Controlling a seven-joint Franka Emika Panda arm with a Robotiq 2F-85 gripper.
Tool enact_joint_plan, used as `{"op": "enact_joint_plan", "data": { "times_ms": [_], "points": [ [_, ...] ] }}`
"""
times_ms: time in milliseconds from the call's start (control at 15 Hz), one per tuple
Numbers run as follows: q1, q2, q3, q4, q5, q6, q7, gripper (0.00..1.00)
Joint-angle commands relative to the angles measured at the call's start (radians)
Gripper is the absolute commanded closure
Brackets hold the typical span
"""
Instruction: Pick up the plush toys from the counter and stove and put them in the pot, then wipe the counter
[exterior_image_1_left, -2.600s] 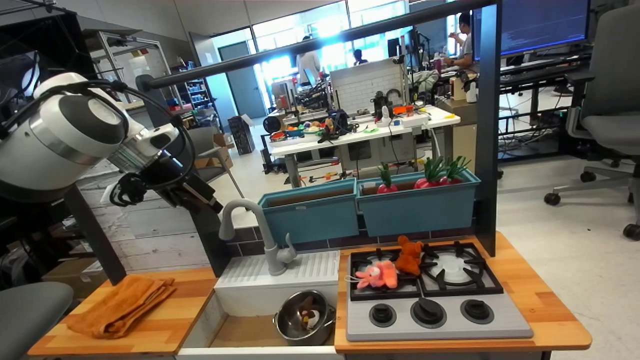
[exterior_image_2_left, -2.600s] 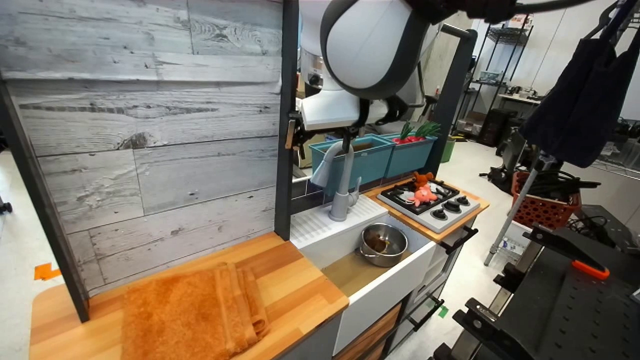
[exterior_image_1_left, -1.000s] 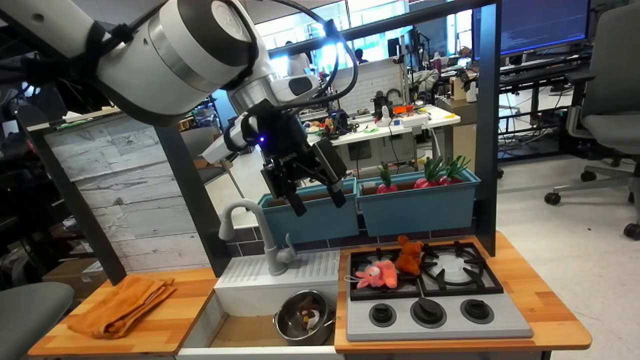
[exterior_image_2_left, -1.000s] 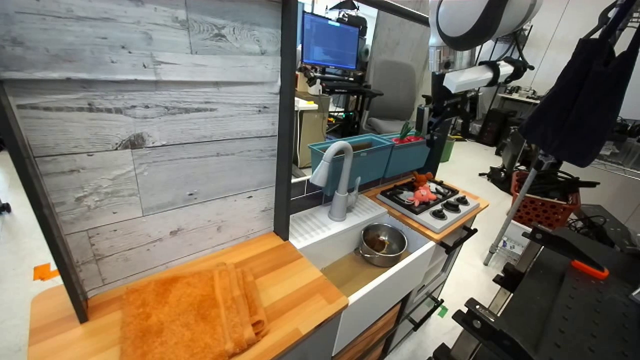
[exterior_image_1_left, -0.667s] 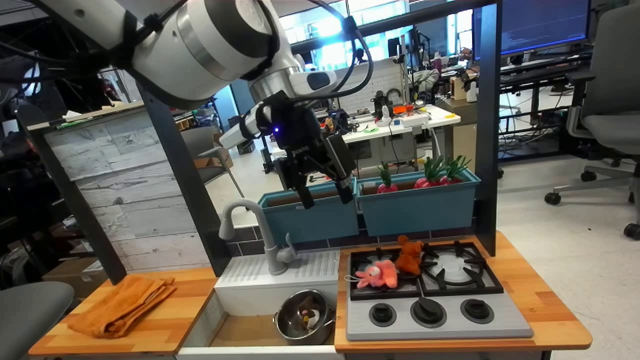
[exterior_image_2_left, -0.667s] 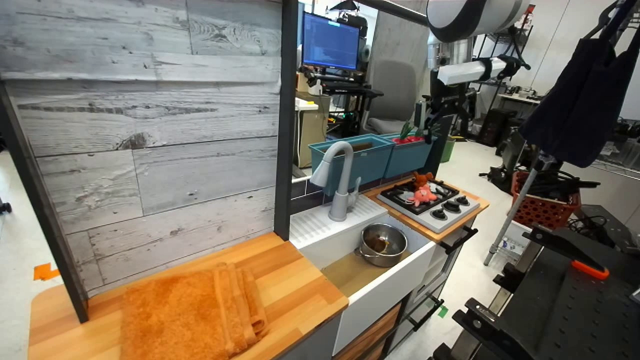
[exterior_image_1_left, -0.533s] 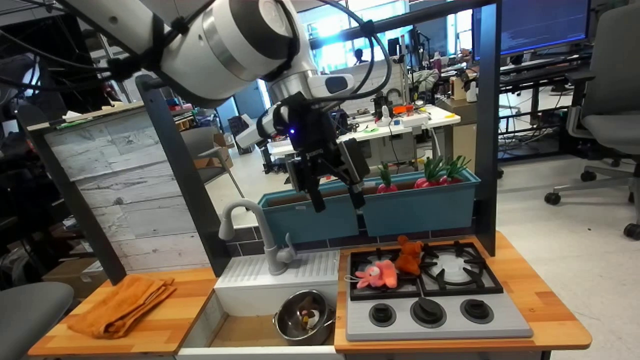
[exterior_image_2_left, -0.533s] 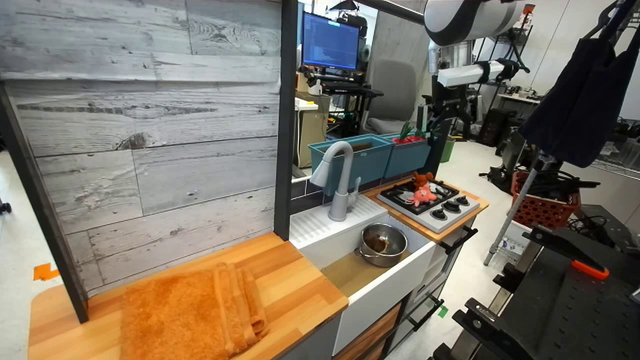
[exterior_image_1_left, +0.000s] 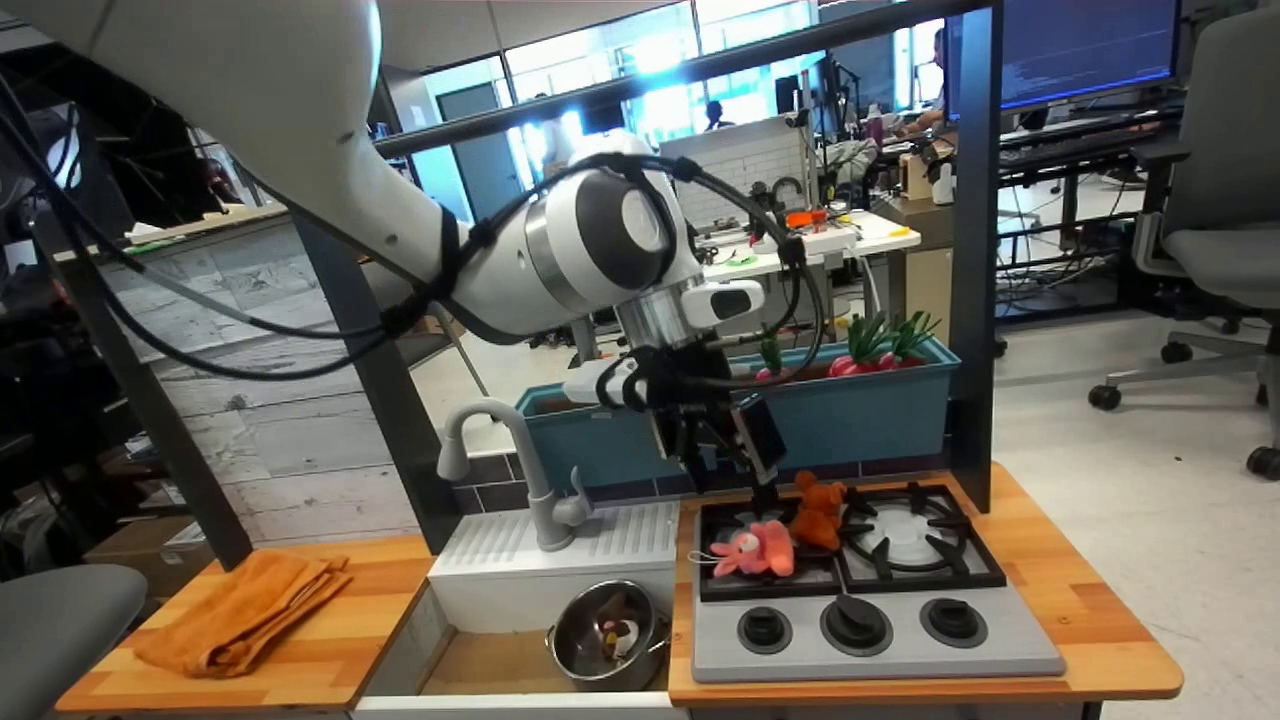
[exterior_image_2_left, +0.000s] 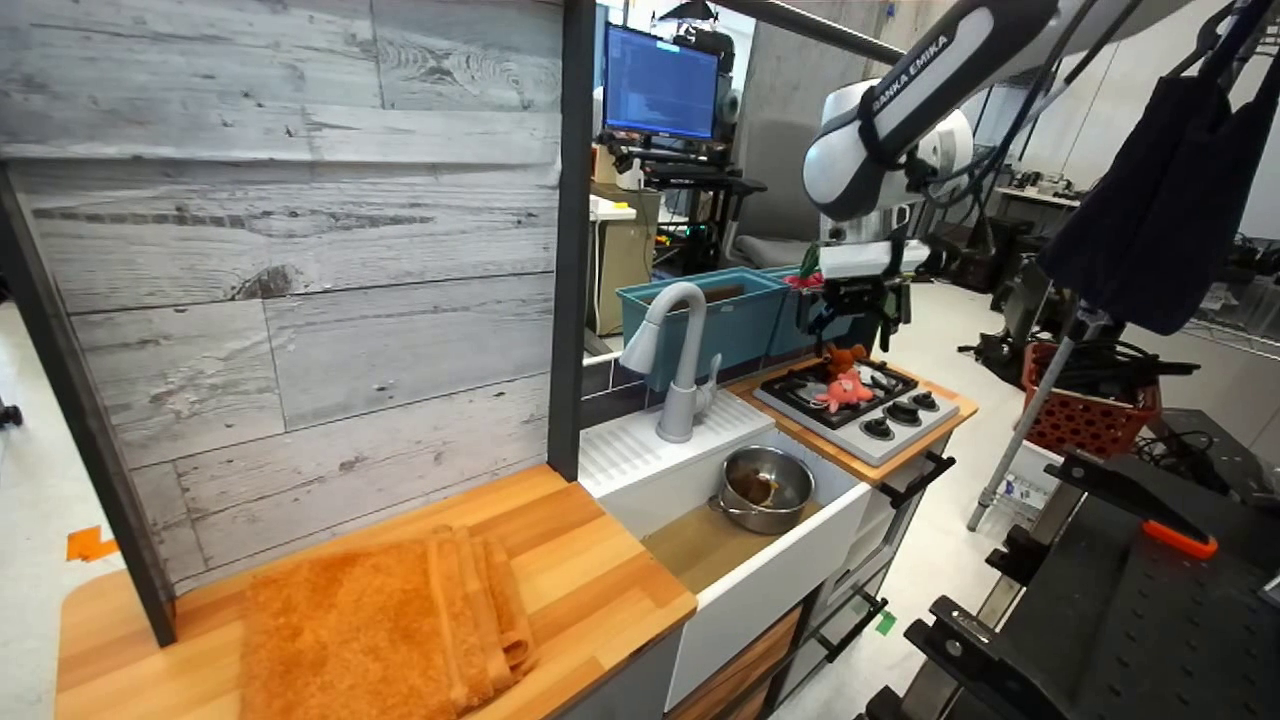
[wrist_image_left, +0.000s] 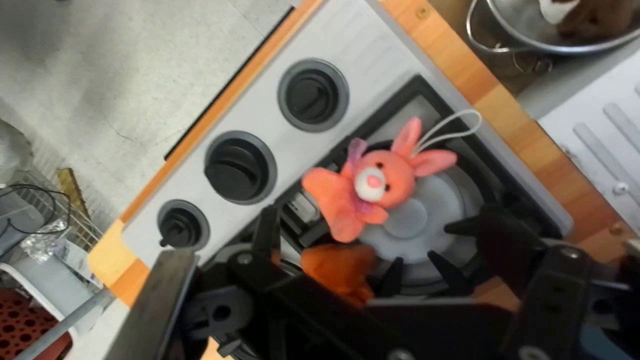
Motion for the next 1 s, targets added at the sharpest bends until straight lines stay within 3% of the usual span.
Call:
{"op": "enact_joint_plan", "data": {
  "times_ms": [0, 133, 200, 333, 933],
  "points": [
    [-0.033, 0.128, 0.022, 0.164, 0.078, 0.118, 0.06, 0.0],
    [-0.047, 0.163, 0.026, 0.197, 0.118, 0.194, 0.082, 0.0],
    [-0.01, 0.112, 0.003, 0.11, 0.079, 0.152, 0.067, 0.0],
    [-0.02, 0.135, 0.004, 0.139, 0.096, 0.178, 0.077, 0.0],
    [-0.002, 0.109, -0.021, 0.037, 0.083, 0.089, 0.083, 0.0]
  ]
}}
